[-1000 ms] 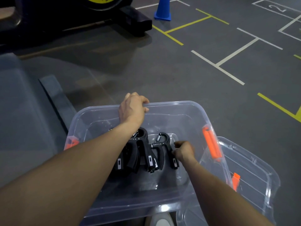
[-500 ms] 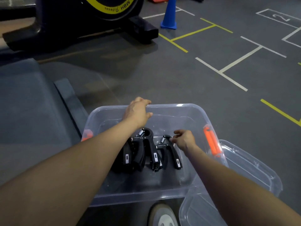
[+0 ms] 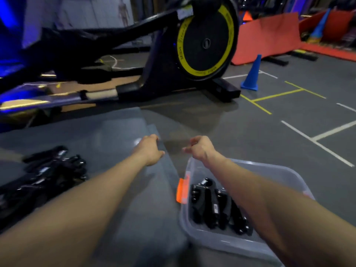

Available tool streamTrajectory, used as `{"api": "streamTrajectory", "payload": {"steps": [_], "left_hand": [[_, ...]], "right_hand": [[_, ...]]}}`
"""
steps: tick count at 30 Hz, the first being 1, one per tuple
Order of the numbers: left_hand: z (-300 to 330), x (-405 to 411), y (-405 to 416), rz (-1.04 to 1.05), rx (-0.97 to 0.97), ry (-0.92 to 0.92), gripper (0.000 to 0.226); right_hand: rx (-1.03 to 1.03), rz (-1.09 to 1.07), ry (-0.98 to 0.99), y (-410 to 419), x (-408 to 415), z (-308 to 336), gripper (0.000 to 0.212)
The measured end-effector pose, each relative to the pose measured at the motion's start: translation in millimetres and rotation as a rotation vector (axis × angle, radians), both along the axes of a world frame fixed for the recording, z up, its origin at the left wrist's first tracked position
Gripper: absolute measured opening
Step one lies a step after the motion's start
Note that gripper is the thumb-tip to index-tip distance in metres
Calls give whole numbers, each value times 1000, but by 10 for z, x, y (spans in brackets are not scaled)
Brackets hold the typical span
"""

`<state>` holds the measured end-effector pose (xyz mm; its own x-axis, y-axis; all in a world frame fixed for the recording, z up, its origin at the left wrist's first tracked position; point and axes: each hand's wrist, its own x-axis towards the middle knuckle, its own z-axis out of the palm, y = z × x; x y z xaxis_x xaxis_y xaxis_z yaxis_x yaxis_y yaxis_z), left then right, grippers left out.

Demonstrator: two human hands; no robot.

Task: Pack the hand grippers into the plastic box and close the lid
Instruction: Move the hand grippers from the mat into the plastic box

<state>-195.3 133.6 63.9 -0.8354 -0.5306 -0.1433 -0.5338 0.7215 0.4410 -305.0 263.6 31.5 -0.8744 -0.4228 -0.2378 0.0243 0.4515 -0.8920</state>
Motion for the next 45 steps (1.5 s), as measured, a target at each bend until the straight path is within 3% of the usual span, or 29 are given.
{"api": "streamTrajectory", "payload": {"steps": [5, 12, 22, 30, 32, 34, 36, 45], "left_hand": [[23, 783, -714, 157, 2, 41, 50], [-409, 1896, -1366, 362, 27, -18, 41], [-954, 2357, -1689, 645, 49, 128, 39], [-1139, 2003, -1878, 813, 374, 245, 50], [-1170, 1906, -1908, 913, 570, 357, 47], [-1155, 1829, -1898, 1024, 848, 553, 28], [-1118, 1798, -1896, 1086, 996, 647, 22], [-686, 1727, -1553, 1016, 1026, 486, 24]], "right_hand": [[-44, 140, -24, -971, 617, 47, 43], [-41, 291, -155, -1945, 1459, -436, 38], [40, 337, -217, -2221, 1921, -1016, 46], [44, 327, -224, -2254, 1876, -1035, 46], [46, 327, -232, -2254, 1860, -1027, 44], [43, 322, -227, -2243, 1839, -1012, 44], [37, 312, -214, -2210, 1814, -988, 45], [-15, 270, -179, -1923, 1662, -653, 41]]}}
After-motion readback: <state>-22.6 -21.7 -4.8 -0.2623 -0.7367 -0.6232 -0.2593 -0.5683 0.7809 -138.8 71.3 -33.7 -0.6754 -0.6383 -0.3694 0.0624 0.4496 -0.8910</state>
